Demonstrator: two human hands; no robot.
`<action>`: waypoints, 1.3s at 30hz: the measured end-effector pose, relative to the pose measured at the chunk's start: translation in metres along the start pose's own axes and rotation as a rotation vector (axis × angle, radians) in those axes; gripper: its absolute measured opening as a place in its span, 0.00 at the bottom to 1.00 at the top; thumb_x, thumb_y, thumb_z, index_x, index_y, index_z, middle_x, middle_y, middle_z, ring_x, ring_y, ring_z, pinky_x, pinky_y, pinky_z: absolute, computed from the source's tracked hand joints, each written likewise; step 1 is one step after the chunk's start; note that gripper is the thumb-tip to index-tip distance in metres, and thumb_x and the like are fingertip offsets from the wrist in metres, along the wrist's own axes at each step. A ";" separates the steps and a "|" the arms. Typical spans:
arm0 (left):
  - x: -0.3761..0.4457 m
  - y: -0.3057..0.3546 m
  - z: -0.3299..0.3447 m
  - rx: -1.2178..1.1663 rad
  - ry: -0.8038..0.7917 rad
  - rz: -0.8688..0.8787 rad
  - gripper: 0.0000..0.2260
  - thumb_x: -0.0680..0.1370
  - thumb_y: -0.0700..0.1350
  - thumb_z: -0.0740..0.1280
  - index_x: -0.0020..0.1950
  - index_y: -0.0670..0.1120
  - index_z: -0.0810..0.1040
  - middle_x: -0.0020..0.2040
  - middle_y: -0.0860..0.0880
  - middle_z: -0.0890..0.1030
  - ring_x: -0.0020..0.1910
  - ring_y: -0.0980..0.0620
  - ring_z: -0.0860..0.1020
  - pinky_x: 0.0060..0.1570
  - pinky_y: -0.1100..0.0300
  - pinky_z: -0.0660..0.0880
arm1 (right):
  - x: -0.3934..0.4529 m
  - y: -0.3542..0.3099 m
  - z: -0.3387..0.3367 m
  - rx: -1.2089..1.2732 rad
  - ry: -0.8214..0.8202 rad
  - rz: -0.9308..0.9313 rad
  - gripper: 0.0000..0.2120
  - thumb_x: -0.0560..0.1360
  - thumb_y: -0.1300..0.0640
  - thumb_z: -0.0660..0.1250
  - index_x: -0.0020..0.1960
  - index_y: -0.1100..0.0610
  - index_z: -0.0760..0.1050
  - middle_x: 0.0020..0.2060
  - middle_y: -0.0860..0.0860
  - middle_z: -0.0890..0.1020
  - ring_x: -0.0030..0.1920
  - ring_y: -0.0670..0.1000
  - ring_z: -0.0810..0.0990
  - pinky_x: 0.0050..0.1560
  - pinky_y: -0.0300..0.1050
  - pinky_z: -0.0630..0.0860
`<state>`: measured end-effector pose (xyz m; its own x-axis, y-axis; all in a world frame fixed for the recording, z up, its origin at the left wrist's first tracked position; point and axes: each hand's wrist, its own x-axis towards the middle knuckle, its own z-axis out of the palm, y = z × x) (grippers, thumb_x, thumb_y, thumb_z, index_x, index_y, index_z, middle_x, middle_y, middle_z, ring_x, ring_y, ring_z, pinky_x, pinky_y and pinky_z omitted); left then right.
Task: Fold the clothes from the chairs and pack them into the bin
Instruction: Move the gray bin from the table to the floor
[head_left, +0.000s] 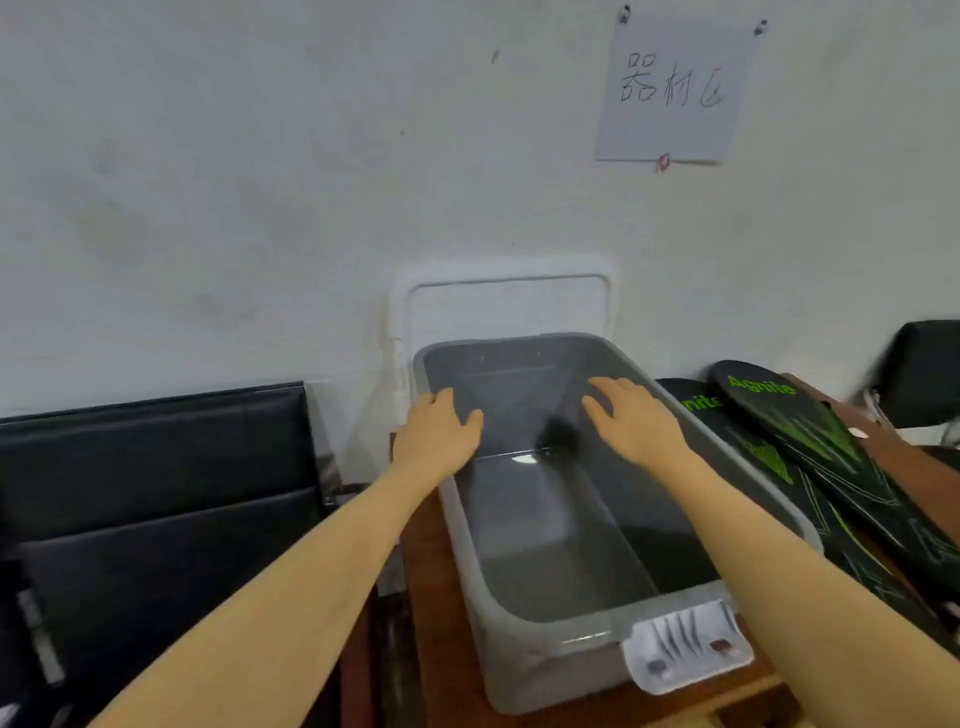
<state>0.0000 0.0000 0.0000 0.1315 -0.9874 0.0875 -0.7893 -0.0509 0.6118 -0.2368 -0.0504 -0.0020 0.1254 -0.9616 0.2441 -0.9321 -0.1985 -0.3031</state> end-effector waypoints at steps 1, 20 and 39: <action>0.001 0.004 0.009 0.008 -0.010 -0.042 0.24 0.79 0.55 0.58 0.70 0.42 0.65 0.68 0.41 0.67 0.67 0.41 0.67 0.63 0.51 0.66 | 0.001 0.012 -0.001 -0.026 -0.006 0.014 0.23 0.81 0.46 0.54 0.73 0.54 0.64 0.67 0.55 0.71 0.66 0.58 0.69 0.62 0.53 0.68; 0.001 0.003 0.055 0.296 0.015 -0.432 0.34 0.80 0.56 0.58 0.77 0.44 0.44 0.71 0.38 0.60 0.56 0.40 0.75 0.39 0.55 0.68 | 0.005 0.104 0.018 -0.280 -0.177 0.299 0.37 0.76 0.33 0.51 0.76 0.54 0.49 0.65 0.63 0.66 0.61 0.64 0.71 0.47 0.52 0.70; -0.093 -0.103 -0.026 0.316 -0.019 -0.193 0.34 0.80 0.58 0.56 0.77 0.43 0.45 0.64 0.35 0.65 0.47 0.41 0.75 0.37 0.54 0.69 | -0.159 -0.046 0.023 -0.276 0.059 0.562 0.33 0.77 0.35 0.55 0.74 0.53 0.58 0.60 0.63 0.70 0.57 0.63 0.72 0.48 0.51 0.72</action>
<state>0.0848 0.1006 -0.0505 0.2874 -0.9575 -0.0223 -0.8978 -0.2774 0.3421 -0.2057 0.1073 -0.0481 -0.4210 -0.8911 0.1696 -0.9044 0.3981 -0.1532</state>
